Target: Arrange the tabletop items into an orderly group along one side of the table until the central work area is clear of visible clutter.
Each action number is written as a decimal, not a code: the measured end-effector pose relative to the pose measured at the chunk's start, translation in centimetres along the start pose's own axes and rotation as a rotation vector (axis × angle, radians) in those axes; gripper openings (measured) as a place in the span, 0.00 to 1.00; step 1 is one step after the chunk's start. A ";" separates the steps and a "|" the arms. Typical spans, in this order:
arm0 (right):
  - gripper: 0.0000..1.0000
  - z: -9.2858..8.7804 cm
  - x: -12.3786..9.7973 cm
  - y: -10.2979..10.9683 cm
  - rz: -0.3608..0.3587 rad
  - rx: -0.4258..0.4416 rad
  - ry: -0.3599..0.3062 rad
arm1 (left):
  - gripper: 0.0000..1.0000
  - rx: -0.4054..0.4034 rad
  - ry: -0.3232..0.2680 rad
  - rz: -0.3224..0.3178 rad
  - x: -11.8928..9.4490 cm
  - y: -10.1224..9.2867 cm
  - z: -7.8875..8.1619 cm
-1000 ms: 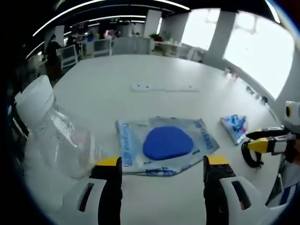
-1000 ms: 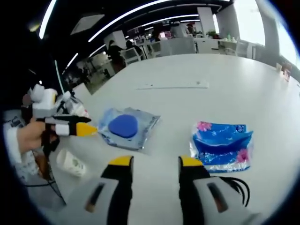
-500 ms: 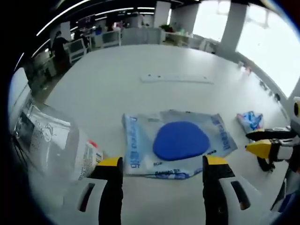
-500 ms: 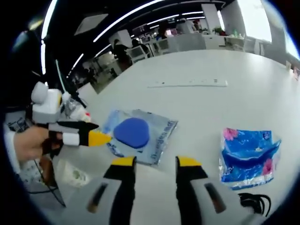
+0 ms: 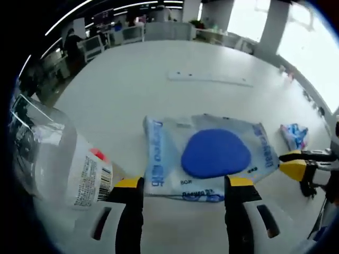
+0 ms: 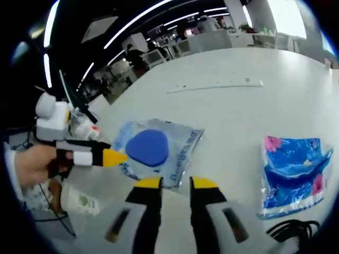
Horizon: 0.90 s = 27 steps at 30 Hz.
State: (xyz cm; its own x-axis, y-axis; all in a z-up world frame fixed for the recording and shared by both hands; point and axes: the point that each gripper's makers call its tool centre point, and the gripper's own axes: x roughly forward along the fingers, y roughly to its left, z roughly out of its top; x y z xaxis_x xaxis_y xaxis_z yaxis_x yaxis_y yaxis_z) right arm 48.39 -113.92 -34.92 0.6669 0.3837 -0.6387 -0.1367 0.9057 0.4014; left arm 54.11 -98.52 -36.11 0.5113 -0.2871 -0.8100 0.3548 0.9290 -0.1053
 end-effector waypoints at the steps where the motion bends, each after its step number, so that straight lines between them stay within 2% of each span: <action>1: 0.11 0.0 0.2 0.1 0.008 0.003 0.003 | 0.54 0.004 0.005 0.014 0.1 0.2 0.0; 6: 0.00 -0.6 0.5 -0.3 -0.020 -0.006 0.029 | 0.41 0.001 0.013 0.030 -0.2 0.6 0.0; 9: 0.00 -0.8 0.6 -0.6 -0.023 0.023 0.031 | 0.31 0.003 0.016 0.052 -0.4 1.1 -0.2; 13: 0.00 -0.7 0.4 -0.9 -0.038 0.006 0.029 | 0.14 -0.004 0.021 0.091 -0.6 1.7 -0.2; 15: 0.00 -0.6 0.4 -1.1 -0.039 0.011 0.025 | 0.01 0.036 0.031 0.136 -0.8 2.5 -0.3; 16: 0.00 -0.5 0.3 -1.2 -0.040 0.017 0.023 | 0.00 0.068 0.028 0.147 -0.9 2.7 -0.2; 23: 0.00 -0.2 -0.2 -1.3 -0.040 0.002 0.011 | 0.00 -0.024 0.023 0.084 -1.1 1.6 0.0; 27: 0.00 0.8 -1.0 -1.6 -0.047 -0.014 -0.024 | 0.00 -0.047 0.016 0.059 -1.6 1.2 0.2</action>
State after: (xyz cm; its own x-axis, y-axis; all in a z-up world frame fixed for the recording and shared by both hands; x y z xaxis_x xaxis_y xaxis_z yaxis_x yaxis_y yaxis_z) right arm 48.56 -115.86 -34.40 0.6901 0.3363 -0.6409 -0.1147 0.9251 0.3619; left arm 53.83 -97.02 -34.81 0.5177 -0.2281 -0.8246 0.2875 0.9541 -0.0835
